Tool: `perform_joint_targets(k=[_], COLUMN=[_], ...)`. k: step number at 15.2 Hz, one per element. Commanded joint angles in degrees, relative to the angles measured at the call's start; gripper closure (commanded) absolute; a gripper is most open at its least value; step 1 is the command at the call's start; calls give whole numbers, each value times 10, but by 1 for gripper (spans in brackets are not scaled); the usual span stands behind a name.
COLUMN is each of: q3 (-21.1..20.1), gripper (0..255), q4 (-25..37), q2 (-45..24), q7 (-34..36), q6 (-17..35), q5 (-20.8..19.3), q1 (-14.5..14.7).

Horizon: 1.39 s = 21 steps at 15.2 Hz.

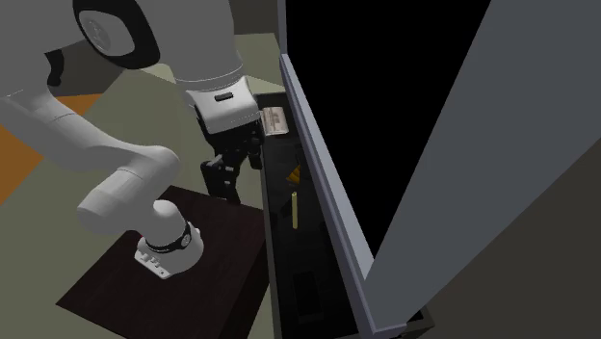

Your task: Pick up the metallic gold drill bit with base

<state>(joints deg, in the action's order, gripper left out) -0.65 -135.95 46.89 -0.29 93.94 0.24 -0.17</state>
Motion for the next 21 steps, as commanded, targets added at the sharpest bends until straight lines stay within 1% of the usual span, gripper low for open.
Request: perform_joint_targets(k=[1,7,12,17,21], q3=[0,-33,-68,-111,-150], gripper=[0,0,0,0,0], q4=[0,-117,-201,-268,-307], q2=[0,49,68,58,21], q7=[0,9,16,23,28], q6=[0,112,214,332,442], q5=[0,52,100,154,200], q1=[0,43,89,144,193])
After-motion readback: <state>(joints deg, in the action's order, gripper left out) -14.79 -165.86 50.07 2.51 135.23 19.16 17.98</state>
